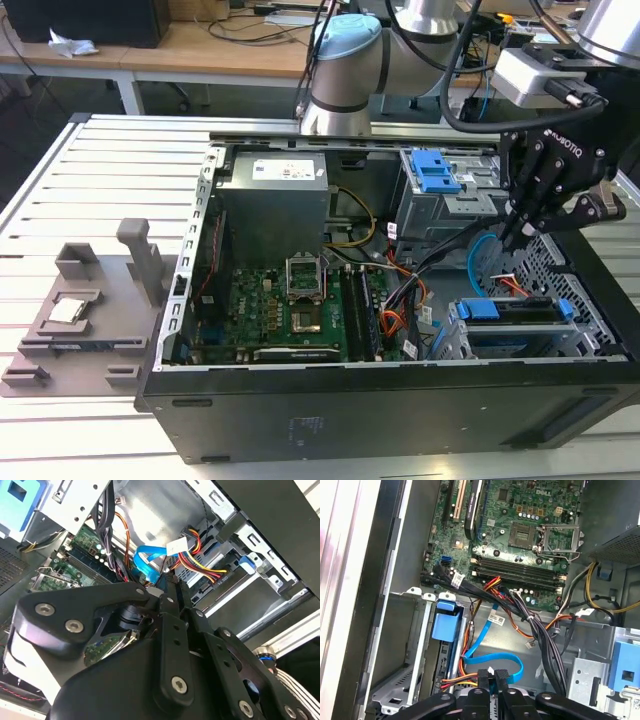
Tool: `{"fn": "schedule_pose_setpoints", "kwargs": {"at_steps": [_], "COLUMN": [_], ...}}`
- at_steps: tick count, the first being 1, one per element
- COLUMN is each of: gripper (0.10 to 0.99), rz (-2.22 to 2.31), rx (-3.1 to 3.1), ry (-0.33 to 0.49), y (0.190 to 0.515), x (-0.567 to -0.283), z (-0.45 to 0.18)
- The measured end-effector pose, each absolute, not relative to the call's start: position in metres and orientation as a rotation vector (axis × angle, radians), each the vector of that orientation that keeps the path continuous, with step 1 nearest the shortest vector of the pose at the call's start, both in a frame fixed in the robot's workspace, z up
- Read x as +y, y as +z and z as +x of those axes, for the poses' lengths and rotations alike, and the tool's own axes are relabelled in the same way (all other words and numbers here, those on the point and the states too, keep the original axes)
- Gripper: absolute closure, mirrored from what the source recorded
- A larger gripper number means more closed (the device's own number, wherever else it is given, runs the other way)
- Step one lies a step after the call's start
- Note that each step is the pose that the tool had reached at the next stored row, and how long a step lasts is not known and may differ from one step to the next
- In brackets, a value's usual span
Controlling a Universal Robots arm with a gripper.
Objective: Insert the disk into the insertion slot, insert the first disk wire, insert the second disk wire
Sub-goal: 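Insert the second disk wire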
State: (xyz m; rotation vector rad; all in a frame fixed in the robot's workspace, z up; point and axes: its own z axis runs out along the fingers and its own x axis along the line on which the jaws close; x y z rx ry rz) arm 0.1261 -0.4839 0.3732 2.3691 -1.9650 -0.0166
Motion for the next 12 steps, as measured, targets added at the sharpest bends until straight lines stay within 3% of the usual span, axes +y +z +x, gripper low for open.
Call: {"fn": "schedule_pose_setpoints", "kwargs": {"at_steps": [3, 12], "gripper": [0.922, 0.922], "rz": [2.369, 2.371], "rx": [-1.965, -1.969], "ry": [-0.016, -0.022], "y": [0.373, 0.371], "x": [-0.487, -0.531], "z": [0.126, 0.126]}}
